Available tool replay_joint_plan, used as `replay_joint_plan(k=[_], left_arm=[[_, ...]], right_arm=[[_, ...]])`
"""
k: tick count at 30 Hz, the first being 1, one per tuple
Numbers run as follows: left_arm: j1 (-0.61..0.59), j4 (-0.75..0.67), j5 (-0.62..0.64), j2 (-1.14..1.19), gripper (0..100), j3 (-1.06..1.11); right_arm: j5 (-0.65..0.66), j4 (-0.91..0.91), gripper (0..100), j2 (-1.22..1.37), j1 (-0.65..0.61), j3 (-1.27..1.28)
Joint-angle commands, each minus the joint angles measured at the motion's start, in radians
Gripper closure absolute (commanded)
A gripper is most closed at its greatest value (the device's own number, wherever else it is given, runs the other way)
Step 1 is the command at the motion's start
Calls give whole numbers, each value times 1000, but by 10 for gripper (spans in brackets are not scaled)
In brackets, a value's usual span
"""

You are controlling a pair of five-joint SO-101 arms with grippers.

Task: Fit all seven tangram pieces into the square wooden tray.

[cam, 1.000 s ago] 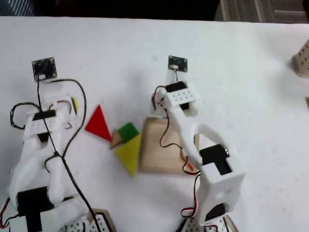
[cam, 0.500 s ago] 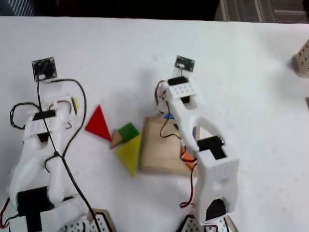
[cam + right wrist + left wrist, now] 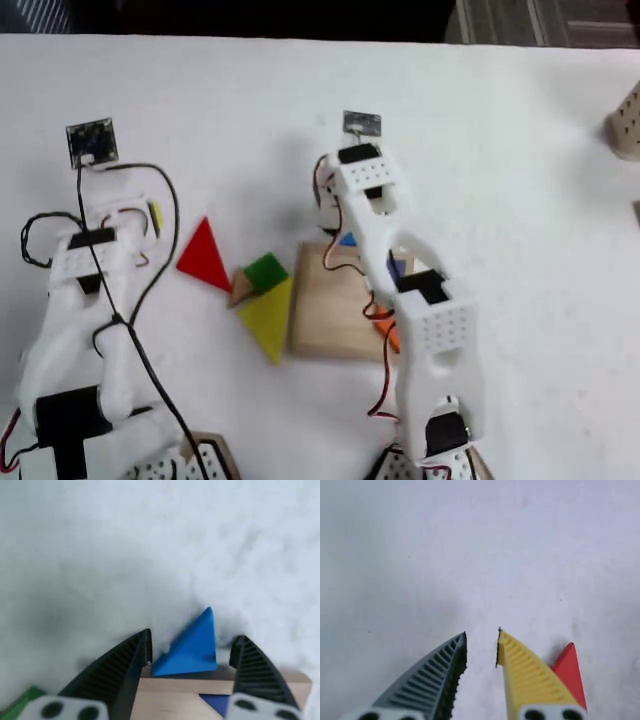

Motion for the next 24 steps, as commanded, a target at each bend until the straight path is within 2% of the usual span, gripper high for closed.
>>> replay_joint_plan(k=[1,8,13,24], left_arm=[[-7,12,-6,-1,862,-3],[-7,11,-6,-1,862,-3],[-7,6,-6,-1,862,-3],[-2,6,-6,-1,862,-5]], right_arm=[[14,51,755,2,-10,-48],[-129,125,756,7,-22,-48],[-141,124,847,7,-19,-52],[-132,76,844,-1,31,-54]])
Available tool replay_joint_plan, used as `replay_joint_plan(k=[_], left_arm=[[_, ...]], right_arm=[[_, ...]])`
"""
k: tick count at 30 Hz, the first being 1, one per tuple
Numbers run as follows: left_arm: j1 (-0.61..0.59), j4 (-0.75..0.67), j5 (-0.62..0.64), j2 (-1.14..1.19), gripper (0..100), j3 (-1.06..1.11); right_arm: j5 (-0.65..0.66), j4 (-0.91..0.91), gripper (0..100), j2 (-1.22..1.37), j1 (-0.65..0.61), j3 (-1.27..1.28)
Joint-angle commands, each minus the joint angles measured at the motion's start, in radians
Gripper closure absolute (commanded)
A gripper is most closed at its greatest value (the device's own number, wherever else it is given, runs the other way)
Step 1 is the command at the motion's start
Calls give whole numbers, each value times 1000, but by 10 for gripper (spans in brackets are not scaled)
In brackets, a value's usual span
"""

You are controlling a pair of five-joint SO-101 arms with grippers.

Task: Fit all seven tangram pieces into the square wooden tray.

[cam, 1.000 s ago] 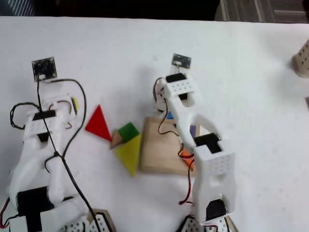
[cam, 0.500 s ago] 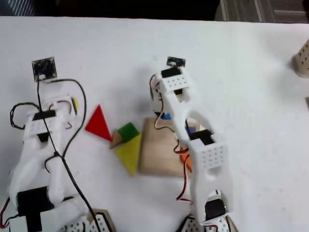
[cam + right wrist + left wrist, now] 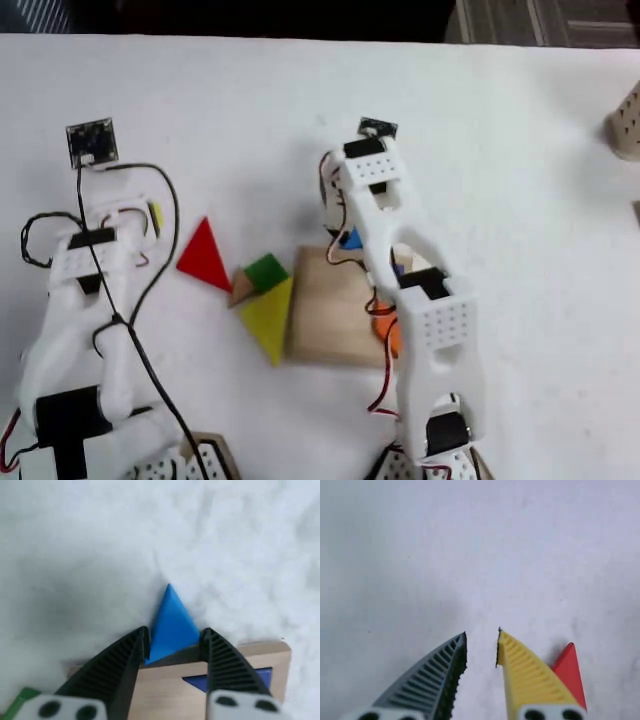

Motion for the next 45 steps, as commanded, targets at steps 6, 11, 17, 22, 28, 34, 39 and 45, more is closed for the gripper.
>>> replay_joint_plan(k=[6,11,17,22,28,34,39,45], left_arm=[[-5,6,-6,-1,862,-5],[-5,6,-6,-1,862,-5],[-5,6,-6,-1,862,-5],[-5,6,-6,-1,862,-5],[-5,6,-6,-1,862,-5],[-5,6,-6,-1,862,-5],[-5,6,-6,-1,862,-5],[-5,6,-6,-1,862,-5]], right_arm=[[77,-16,844,-12,50,-63],[144,-22,844,-13,91,-69],[210,-1,844,-15,102,-106],[215,5,844,-15,101,-106],[212,1,841,-4,99,-100],[158,-19,843,50,81,-107],[158,-25,914,65,82,-118],[163,-22,944,65,84,-133]])
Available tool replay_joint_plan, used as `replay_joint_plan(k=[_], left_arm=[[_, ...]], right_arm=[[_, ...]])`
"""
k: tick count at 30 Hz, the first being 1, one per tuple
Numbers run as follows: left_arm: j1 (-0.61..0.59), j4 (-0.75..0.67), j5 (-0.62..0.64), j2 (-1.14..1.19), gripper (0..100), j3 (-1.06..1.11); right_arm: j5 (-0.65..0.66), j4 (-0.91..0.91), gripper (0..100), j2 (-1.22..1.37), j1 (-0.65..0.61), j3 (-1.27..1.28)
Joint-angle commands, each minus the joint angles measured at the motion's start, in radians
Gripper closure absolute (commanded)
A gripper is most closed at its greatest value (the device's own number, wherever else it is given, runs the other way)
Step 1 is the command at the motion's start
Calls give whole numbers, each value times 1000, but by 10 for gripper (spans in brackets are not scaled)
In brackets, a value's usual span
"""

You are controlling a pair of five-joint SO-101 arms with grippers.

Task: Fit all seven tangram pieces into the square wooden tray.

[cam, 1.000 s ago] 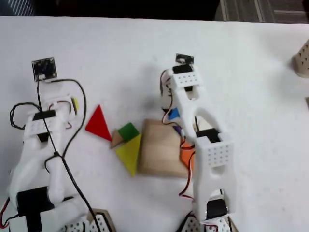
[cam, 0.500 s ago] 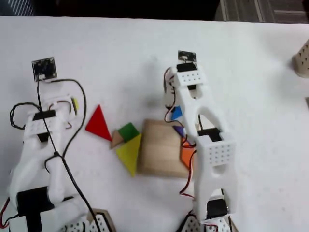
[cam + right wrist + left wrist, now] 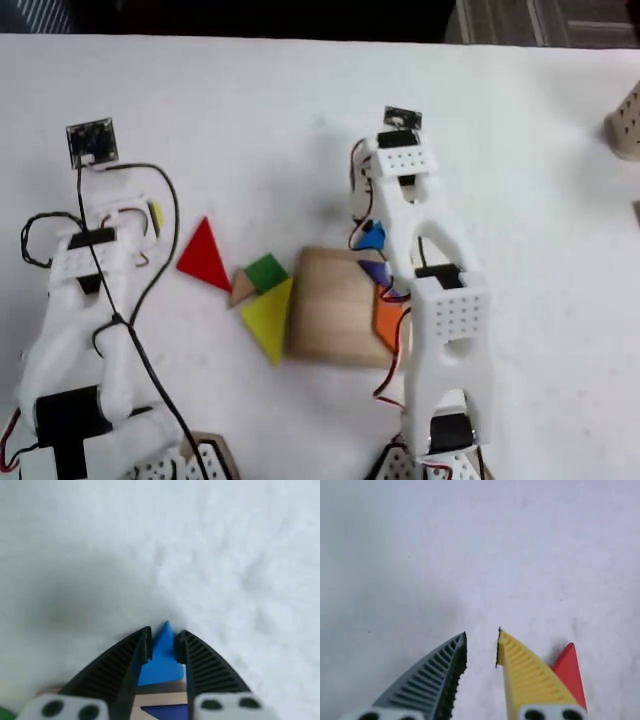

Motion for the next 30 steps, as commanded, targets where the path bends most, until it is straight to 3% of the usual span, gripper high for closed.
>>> replay_joint_plan(k=[1,8,14,30], left_arm=[[-5,6,-6,-1,862,-5],[-5,6,-6,-1,862,-5],[-5,6,-6,-1,862,-5],[-5,6,-6,-1,861,-6]], right_arm=[[-3,-15,945,2,-16,-44],[0,44,937,-47,-15,-46],[-3,117,771,-111,-18,-37],[-75,61,851,-30,-68,20]])
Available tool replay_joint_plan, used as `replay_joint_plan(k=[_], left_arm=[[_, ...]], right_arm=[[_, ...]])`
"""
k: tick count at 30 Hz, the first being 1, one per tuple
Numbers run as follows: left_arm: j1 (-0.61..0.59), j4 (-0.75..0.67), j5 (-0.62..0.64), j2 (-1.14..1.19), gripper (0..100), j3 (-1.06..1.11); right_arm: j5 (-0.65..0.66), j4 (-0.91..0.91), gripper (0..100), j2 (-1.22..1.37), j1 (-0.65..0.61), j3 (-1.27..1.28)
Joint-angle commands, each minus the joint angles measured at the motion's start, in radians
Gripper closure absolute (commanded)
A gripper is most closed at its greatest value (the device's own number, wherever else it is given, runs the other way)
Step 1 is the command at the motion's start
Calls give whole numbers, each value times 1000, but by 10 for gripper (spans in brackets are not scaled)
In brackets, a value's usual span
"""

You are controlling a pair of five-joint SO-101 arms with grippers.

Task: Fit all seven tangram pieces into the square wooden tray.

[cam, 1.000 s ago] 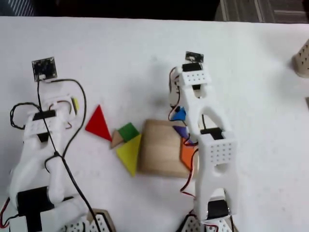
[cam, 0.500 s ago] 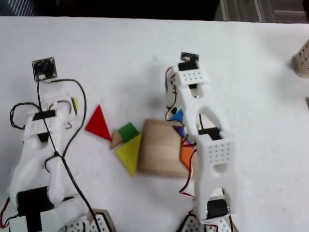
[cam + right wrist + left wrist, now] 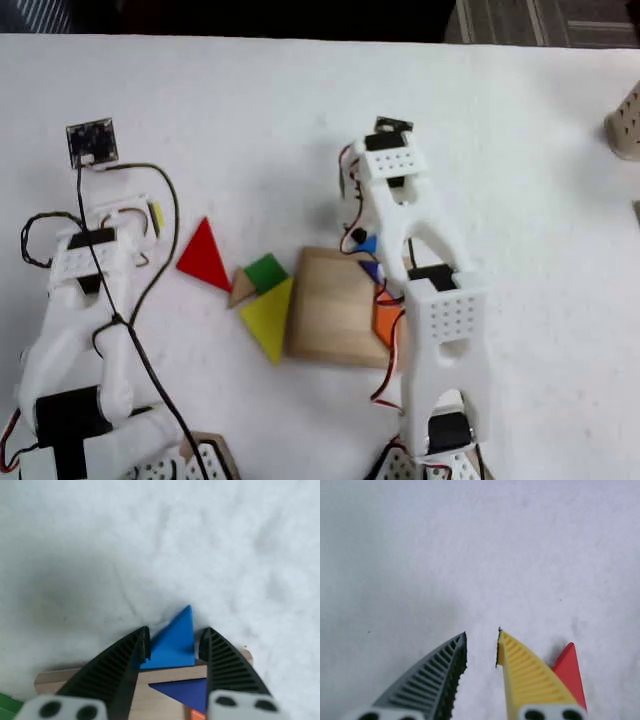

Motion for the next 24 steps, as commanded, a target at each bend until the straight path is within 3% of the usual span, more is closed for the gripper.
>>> replay_joint_plan(k=[1,4,12,24], left_arm=[[-5,6,-6,-1,861,-6],[-7,6,-6,-1,861,-6],[-7,6,-6,-1,861,-5],[-7,6,-6,-1,861,-5]], right_arm=[[-6,-27,851,-7,-38,-9],[29,-44,851,1,-42,-61],[376,-44,962,2,-45,-135],[486,-44,961,-73,-39,-130]])
